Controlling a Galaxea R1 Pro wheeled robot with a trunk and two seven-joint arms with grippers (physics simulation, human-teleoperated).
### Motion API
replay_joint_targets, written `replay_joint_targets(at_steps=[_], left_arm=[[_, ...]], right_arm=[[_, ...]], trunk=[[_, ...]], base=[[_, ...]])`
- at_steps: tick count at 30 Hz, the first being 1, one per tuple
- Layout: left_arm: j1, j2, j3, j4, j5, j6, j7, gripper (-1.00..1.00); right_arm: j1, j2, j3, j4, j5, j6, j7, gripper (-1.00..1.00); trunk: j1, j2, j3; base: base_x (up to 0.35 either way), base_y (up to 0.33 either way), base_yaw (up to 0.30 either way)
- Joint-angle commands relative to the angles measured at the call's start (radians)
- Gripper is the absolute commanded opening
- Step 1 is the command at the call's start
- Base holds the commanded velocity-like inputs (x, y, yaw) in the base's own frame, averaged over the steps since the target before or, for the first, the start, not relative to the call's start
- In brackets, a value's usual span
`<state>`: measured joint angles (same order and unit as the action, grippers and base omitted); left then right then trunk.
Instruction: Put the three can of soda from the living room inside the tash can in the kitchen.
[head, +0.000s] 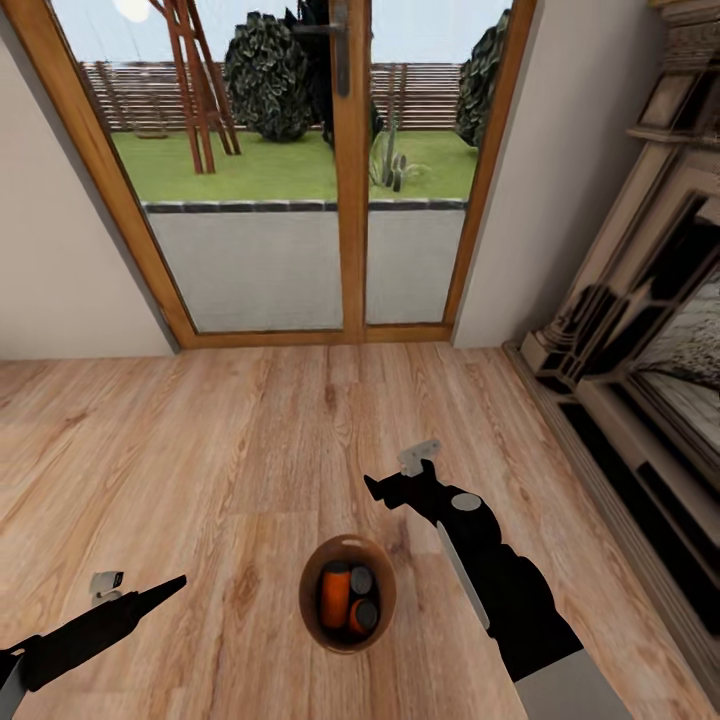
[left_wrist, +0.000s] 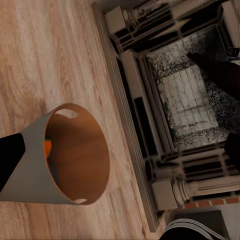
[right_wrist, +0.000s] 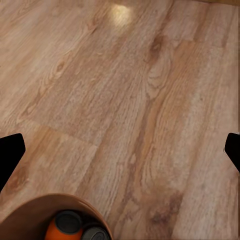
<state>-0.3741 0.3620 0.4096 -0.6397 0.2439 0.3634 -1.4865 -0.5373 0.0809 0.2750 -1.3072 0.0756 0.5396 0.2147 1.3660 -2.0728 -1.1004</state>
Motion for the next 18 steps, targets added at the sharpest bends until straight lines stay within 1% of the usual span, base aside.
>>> replay_joint_targets(at_steps=[1,13,18], left_arm=[[0.0,0.0,0.0,0.0,0.0,0.0,0.0,1.0],[0.0,0.0,-0.001,0.0,0.0,0.0,0.001,1.0],[0.0,-0.001,-0.002,0.0,0.0,0.0,0.001,1.0]], right_arm=[[0.0,0.0,0.0,0.0,0.0,0.0,0.0,1.0],[0.002,-0.005,-0.004,0.023,0.004,0.0,-0.001,1.0],[0.002,-0.006,-0.007,0.058,0.004,0.0,-0.003,1.0]], trunk=[[-0.004,0.007,0.005],[-0.05,0.091,0.062],[-0.069,0.126,0.086]], base=[[0.0,0.0,0.0],[0.0,0.0,0.0],[0.0,0.0,0.0]])
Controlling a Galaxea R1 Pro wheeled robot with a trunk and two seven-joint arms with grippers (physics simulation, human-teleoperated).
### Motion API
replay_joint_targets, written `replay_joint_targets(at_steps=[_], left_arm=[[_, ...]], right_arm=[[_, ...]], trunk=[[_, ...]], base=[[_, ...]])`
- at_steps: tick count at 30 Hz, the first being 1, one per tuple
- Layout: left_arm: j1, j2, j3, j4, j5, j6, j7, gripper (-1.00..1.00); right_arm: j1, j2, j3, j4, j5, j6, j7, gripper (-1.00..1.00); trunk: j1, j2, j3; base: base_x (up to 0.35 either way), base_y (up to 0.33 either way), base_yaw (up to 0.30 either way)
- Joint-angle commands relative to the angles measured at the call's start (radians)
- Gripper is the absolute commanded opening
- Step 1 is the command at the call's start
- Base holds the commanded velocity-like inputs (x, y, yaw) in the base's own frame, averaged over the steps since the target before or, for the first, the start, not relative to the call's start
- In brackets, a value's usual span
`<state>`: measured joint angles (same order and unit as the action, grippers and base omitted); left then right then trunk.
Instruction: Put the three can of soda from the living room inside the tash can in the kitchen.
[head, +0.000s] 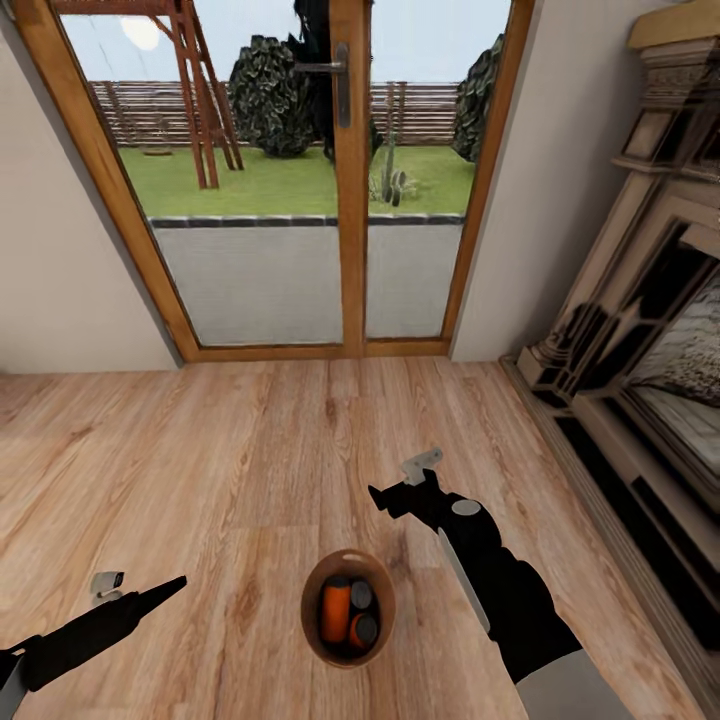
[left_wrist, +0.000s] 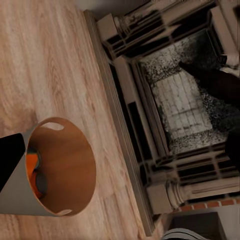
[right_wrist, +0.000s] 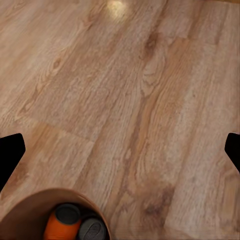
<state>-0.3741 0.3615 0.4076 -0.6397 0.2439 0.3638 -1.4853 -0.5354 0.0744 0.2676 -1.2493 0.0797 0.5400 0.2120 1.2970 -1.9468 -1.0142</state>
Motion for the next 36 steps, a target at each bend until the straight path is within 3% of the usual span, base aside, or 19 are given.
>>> replay_joint_targets(at_steps=[1,3,5,7,13,19,24,25,26,30,33,36], left_arm=[[0.0,0.0,0.0,0.0,0.0,0.0,0.0,1.0],[0.0,-0.002,-0.001,0.0,0.0,0.0,0.0,1.0],[0.0,-0.002,-0.001,0.0,0.0,0.001,0.0,1.0],[0.0,-0.002,-0.001,0.001,0.0,0.002,0.0,1.0],[0.0,-0.003,0.001,0.008,-0.002,0.0,-0.001,1.0],[0.0,-0.002,0.003,0.032,-0.007,-0.003,-0.001,1.0],[0.0,0.001,0.001,0.103,-0.011,-0.016,-0.001,1.0],[0.0,0.001,0.001,0.121,-0.011,-0.034,-0.001,1.0],[0.0,0.002,0.0,0.197,-0.013,-0.105,-0.001,1.0],[0.0,0.003,-0.001,0.252,-0.02,-0.152,-0.001,1.0],[0.0,0.004,-0.001,0.322,-0.062,-0.226,-0.001,1.0],[0.0,0.004,-0.001,0.35,-0.094,-0.252,-0.001,1.0]], right_arm=[[0.0,0.0,-0.001,0.011,0.0,0.0,0.0,1.0],[0.0,-0.002,-0.004,0.116,0.001,-0.003,-0.006,1.0],[0.0,-0.007,-0.005,0.149,0.001,-0.003,-0.007,1.0],[0.0,-0.029,-0.006,0.211,0.001,-0.022,-0.008,1.0],[0.0,-0.051,-0.014,0.358,0.0,-0.126,-0.008,1.0],[0.0,-0.057,-0.12,0.559,0.0,-0.256,-0.007,1.0],[0.0,-0.059,-0.163,0.715,0.0,-0.365,-0.007,1.0],[0.0,-0.059,-0.168,0.746,0.001,-0.388,-0.007,1.0],[0.0,-0.058,-0.175,0.841,0.0,-0.421,-0.006,1.0],[0.0,-0.058,-0.176,0.894,-0.001,-0.429,-0.007,1.0],[0.0,-0.059,-0.178,0.965,-0.001,-0.463,-0.008,1.0],[0.0,-0.059,-0.178,0.999,-0.001,-0.495,-0.008,1.0]], trunk=[[-0.004,0.007,0.005],[-0.012,0.021,0.015],[-0.019,0.035,0.024],[-0.027,0.049,0.034],[-0.05,0.091,0.062],[-0.073,0.133,0.091],[-0.092,0.168,0.115],[-0.096,0.175,0.12],[-0.1,0.182,0.125],[-0.115,0.21,0.144],[-0.127,0.231,0.158],[-0.138,0.252,0.173]], base=[[0.0,0.0,0.0],[0.0,0.0,0.0],[0.0,0.0,0.0],[0.0,0.0,0.0],[0.0,0.0,0.0],[0.0,0.0,0.0],[0.0,0.0,0.0],[0.0,0.0,0.0],[0.0,0.0,0.0],[0.0,0.0,0.0],[0.0,0.0,0.0],[0.0,0.0,0.0]])
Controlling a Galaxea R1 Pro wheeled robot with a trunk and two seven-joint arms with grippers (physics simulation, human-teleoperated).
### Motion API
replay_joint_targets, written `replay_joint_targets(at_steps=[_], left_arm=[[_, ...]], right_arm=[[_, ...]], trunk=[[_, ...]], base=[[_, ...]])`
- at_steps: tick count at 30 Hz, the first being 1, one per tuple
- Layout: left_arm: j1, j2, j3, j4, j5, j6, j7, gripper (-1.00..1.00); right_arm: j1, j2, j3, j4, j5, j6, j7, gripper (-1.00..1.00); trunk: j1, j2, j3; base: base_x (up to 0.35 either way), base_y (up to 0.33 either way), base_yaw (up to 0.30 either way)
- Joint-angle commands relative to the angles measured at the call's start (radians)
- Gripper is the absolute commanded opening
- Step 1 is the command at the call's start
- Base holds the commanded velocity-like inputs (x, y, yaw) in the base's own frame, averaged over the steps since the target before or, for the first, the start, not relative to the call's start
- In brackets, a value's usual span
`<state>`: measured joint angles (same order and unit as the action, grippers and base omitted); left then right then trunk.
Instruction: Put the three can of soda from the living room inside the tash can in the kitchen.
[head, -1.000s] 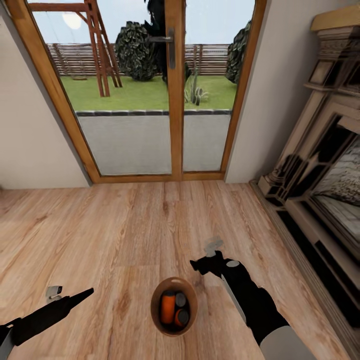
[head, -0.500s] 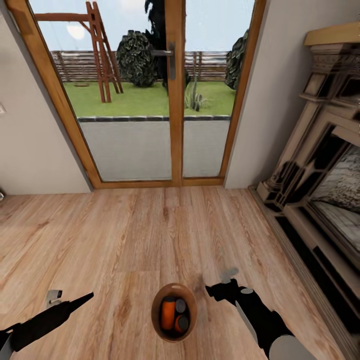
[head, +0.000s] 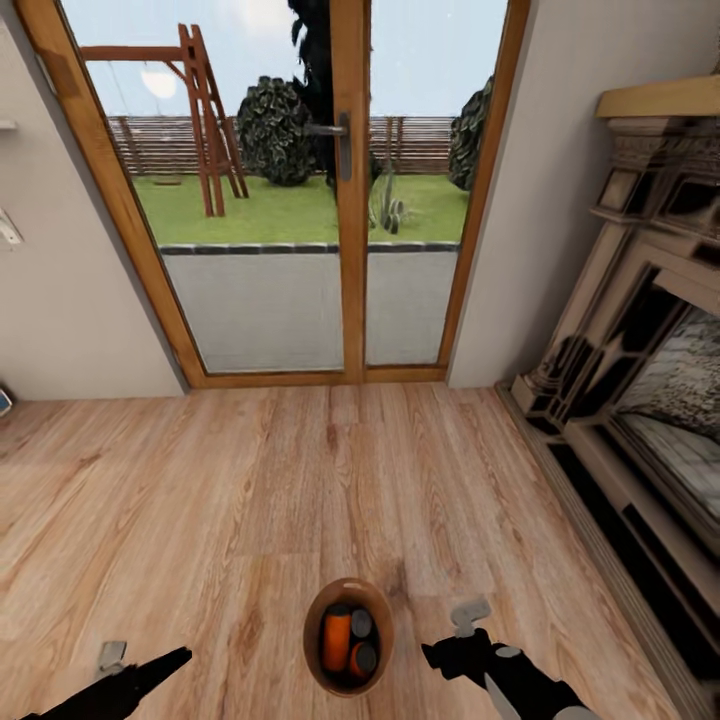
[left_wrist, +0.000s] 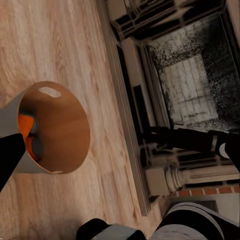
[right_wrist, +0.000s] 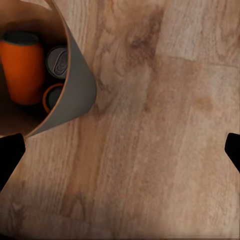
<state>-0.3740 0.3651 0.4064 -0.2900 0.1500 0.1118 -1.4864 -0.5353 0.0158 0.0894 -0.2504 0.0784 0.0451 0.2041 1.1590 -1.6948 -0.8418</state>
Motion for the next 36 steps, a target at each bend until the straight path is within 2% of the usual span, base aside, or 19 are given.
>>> replay_joint_targets(at_steps=[1,2,3,9,11,16,22,27,28,29,30,31,36], left_arm=[[0.0,0.0,0.0,0.016,-0.018,-0.015,0.0,1.0],[0.0,0.0,0.0,0.024,-0.025,-0.021,0.0,1.0],[0.0,0.0,0.0,0.06,-0.041,-0.058,0.0,1.0],[0.0,0.0,0.0,0.149,-0.064,-0.145,0.002,1.0],[0.0,0.0,0.0,0.195,-0.115,-0.204,0.004,1.0],[0.0,-0.001,0.0,0.232,-0.176,-0.243,0.006,1.0],[0.017,-0.004,0.0,0.247,-0.205,-0.271,0.021,1.0],[0.024,-0.023,-0.012,0.25,-0.224,-0.279,0.087,1.0],[0.024,-0.028,-0.014,0.25,-0.232,-0.28,0.104,1.0],[0.025,-0.037,-0.018,0.25,-0.255,-0.281,0.144,1.0],[0.025,-0.037,-0.018,0.25,-0.255,-0.281,0.144,1.0],[0.025,-0.045,-0.02,0.251,-0.279,-0.281,0.177,1.0],[0.026,-0.07,-0.023,0.251,-0.317,-0.282,0.223,1.0]], right_arm=[[0.0,0.0,0.0,0.016,0.0,-0.015,0.0,1.0],[0.0,0.0,0.0,0.022,0.0,-0.02,0.0,1.0],[0.0,0.0,0.0,0.037,0.0,-0.03,0.0,1.0],[0.0,0.002,0.0,0.094,-0.001,-0.041,0.0,1.0],[0.001,0.002,0.0,0.11,-0.002,-0.042,0.0,1.0],[0.004,0.003,0.0,0.139,-0.002,-0.045,0.0,1.0],[0.01,0.003,0.0,0.188,-0.001,-0.089,0.0,1.0],[0.019,0.003,0.0,0.217,-0.001,-0.122,-0.001,1.0],[0.02,0.003,0.0,0.219,-0.001,-0.124,-0.001,1.0],[0.021,0.003,0.001,0.223,0.0,-0.128,-0.001,1.0],[0.021,0.003,0.001,0.223,0.0,-0.128,-0.001,1.0],[0.022,0.003,0.0,0.225,0.0,-0.13,-0.001,1.0],[0.023,0.003,0.0,0.228,0.0,-0.133,-0.002,1.0]], trunk=[[-0.004,0.007,0.005],[-0.008,0.014,0.01],[-0.012,0.021,0.015],[-0.035,0.063,0.043],[-0.042,0.077,0.053],[-0.061,0.112,0.077],[-0.084,0.154,0.106],[-0.104,0.189,0.129],[-0.107,0.196,0.134],[-0.111,0.203,0.139],[-0.115,0.21,0.144],[-0.119,0.217,0.149],[-0.138,0.252,0.173]], base=[[0.0,0.0,0.0],[0.0,0.0,0.0],[0.0,0.0,0.0],[0.0,0.0,0.0],[0.0,0.0,0.0],[0.0,0.0,0.0],[0.0,0.0,0.0],[0.0,0.0,0.0],[0.0,0.0,0.0],[0.0,0.0,0.0],[0.0,0.0,0.0],[0.0,0.0,0.0],[0.0,0.0,0.0]])
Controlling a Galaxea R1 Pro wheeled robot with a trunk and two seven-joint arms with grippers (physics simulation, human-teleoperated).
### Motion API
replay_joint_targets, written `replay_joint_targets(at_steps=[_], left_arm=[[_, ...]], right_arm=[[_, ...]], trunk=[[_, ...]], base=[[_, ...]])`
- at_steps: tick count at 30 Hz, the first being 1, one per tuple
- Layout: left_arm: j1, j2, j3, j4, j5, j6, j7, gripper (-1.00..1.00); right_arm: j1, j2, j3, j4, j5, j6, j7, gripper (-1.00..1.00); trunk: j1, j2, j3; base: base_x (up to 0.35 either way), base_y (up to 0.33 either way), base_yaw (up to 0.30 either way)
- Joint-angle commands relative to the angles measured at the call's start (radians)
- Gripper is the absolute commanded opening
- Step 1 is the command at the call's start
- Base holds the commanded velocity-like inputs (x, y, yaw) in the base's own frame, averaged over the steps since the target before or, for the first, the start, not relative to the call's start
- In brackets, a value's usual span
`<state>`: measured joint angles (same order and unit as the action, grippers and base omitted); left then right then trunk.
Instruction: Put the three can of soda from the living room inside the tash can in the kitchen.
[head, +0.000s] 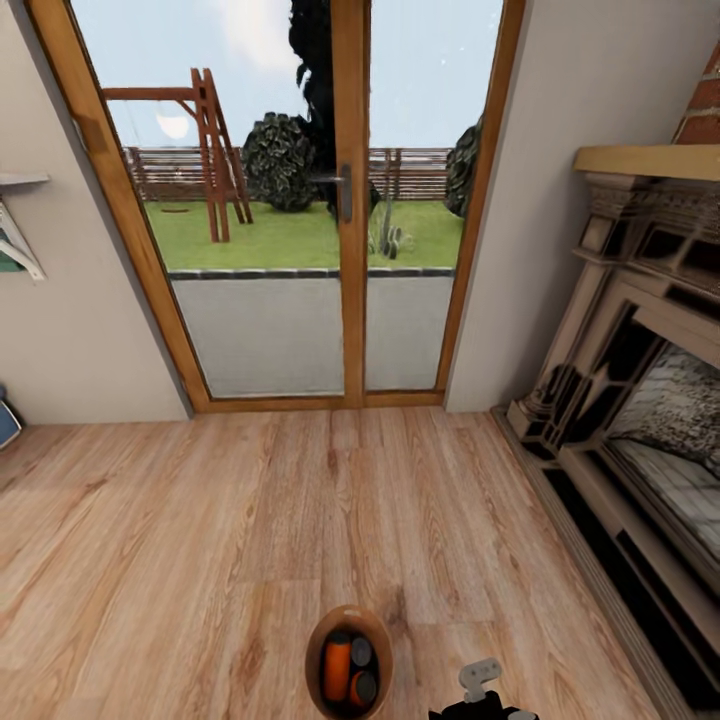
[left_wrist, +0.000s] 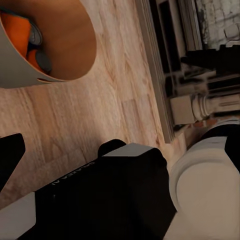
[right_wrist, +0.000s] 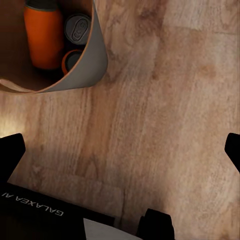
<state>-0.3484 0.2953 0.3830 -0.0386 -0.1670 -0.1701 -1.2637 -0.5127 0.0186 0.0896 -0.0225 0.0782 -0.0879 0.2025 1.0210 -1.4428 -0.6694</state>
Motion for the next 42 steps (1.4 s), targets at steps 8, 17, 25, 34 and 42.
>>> replay_joint_targets(at_steps=[8,17,25,34,42], left_arm=[[0.0,-0.01,-0.001,-0.001,-0.012,0.0,0.014,1.0],[0.0,-0.006,-0.002,-0.001,-0.015,0.0,0.02,1.0],[0.022,0.031,-0.003,-0.001,-0.016,-0.001,0.098,1.0],[0.041,0.061,-0.003,-0.001,-0.016,-0.002,0.115,1.0],[0.043,0.065,-0.004,-0.001,-0.016,-0.002,0.117,1.0]], right_arm=[[0.0,0.0,0.0,0.001,0.0,-0.001,0.0,1.0],[0.0,-0.001,-0.001,0.002,-0.001,-0.001,0.0,1.0],[0.005,-0.023,-0.003,0.005,-0.002,0.0,0.002,1.0],[0.012,-0.055,-0.005,0.007,-0.031,0.003,0.009,1.0],[0.02,-0.057,-0.005,0.01,-0.038,0.006,0.008,1.0]], trunk=[[-0.031,0.056,0.038],[-0.065,0.119,0.082],[-0.096,0.175,0.12],[-0.13,0.238,0.163],[-0.161,0.294,0.201]], base=[[0.0,0.0,0.0],[0.0,0.0,0.0],[0.0,0.0,-0.019],[0.0,0.0,-0.059],[0.0,0.0,-0.063]])
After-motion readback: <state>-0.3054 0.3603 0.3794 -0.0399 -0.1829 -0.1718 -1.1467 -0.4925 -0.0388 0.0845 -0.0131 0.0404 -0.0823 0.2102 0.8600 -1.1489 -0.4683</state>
